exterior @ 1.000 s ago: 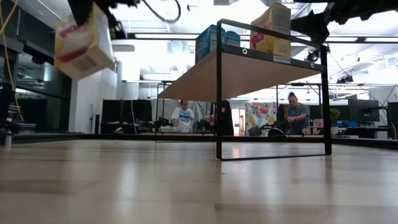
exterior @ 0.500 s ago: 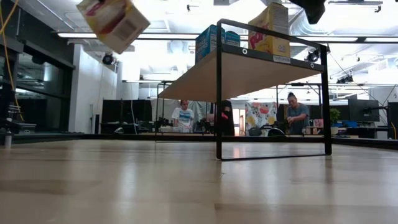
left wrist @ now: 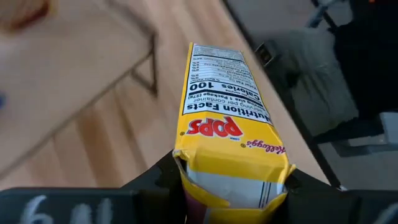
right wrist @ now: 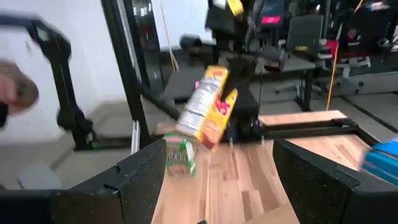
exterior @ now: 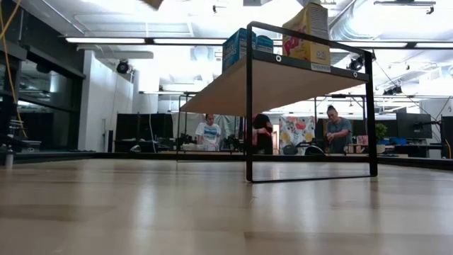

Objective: Stack cereal on shelf
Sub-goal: Put the yellow cereal box on the shelf aligned with the other yellow cereal box

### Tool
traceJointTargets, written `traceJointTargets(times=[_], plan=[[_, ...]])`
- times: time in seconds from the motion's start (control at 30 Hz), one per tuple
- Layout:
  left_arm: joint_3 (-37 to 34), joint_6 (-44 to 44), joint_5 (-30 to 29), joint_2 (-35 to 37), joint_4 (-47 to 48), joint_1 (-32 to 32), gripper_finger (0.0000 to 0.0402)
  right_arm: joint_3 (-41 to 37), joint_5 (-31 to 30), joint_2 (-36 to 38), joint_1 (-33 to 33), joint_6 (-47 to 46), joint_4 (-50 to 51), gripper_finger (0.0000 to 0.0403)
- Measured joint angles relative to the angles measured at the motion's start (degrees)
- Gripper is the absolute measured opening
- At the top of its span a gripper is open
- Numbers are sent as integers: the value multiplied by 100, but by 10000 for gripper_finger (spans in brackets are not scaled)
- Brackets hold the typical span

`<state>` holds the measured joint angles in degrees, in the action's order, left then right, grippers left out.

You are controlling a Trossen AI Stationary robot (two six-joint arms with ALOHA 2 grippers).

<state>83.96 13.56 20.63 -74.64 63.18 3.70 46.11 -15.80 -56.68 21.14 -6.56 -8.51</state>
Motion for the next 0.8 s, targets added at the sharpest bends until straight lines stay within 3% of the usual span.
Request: traceJointTargets(times=[0.07, 0.27, 0.37, 0.53, 0.8], plan=[[0, 2, -319, -3, -229, 343, 117, 453, -165, -434, 181, 65, 388, 287], [-10, -422, -2586, -72, -689, 1200, 117, 2011, -1401, -1776, 651, -264, 1943, 287], [-23, -764, -3218, -57, -1001, 1464, 117, 2770, -2133, -2432, 809, -508, 2564, 287], [-74, -1009, -3754, -54, -1296, 1713, 117, 3787, -2909, -3411, 943, -598, 3164, 287], [-72, -1182, -3749, -54, -1343, 1852, 117, 4983, -3459, -4606, 969, 40, 3368, 287]])
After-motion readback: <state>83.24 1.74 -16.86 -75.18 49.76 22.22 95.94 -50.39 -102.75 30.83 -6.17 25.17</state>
